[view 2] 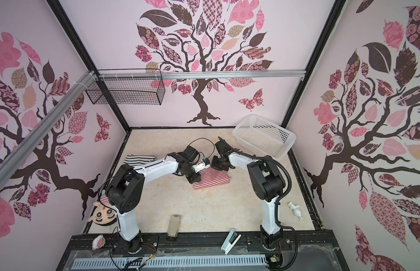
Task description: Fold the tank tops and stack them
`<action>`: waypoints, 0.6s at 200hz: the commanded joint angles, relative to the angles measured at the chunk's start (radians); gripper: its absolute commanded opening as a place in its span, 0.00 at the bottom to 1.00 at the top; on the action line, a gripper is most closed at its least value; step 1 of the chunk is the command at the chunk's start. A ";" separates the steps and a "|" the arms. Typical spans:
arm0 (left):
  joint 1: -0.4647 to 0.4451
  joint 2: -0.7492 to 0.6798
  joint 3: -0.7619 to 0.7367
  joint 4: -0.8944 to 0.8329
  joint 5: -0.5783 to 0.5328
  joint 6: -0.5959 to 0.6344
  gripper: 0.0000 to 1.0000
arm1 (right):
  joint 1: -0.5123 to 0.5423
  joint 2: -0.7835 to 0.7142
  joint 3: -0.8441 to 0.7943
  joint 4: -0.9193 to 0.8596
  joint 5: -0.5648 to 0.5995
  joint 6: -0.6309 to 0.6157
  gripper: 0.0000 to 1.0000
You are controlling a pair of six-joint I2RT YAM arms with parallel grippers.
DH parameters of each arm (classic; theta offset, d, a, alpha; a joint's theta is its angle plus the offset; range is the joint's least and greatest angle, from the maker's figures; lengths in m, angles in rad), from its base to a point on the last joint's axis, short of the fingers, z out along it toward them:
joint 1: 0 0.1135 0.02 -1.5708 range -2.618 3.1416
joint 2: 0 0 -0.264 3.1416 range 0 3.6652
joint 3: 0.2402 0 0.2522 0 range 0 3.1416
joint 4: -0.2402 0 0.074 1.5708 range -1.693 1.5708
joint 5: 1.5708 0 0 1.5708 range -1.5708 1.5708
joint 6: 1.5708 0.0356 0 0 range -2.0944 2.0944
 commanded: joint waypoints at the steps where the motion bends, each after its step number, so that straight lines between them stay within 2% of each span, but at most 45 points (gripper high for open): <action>1: 0.001 0.020 -0.025 0.009 -0.022 -0.010 0.23 | -0.038 0.049 0.063 -0.044 0.033 0.011 0.00; 51: 0.000 0.048 -0.027 0.008 -0.037 -0.018 0.22 | -0.056 0.158 0.184 -0.091 0.040 -0.010 0.00; 74: 0.001 0.065 -0.022 0.005 -0.060 -0.024 0.22 | -0.059 0.170 0.202 -0.109 0.089 -0.011 0.00; 94: 0.000 0.075 -0.015 -0.004 -0.073 -0.026 0.22 | -0.059 0.125 0.184 -0.111 0.119 -0.023 0.00; 120: 0.001 0.058 -0.007 -0.007 -0.083 -0.031 0.22 | -0.025 -0.045 0.071 -0.070 0.138 -0.036 0.03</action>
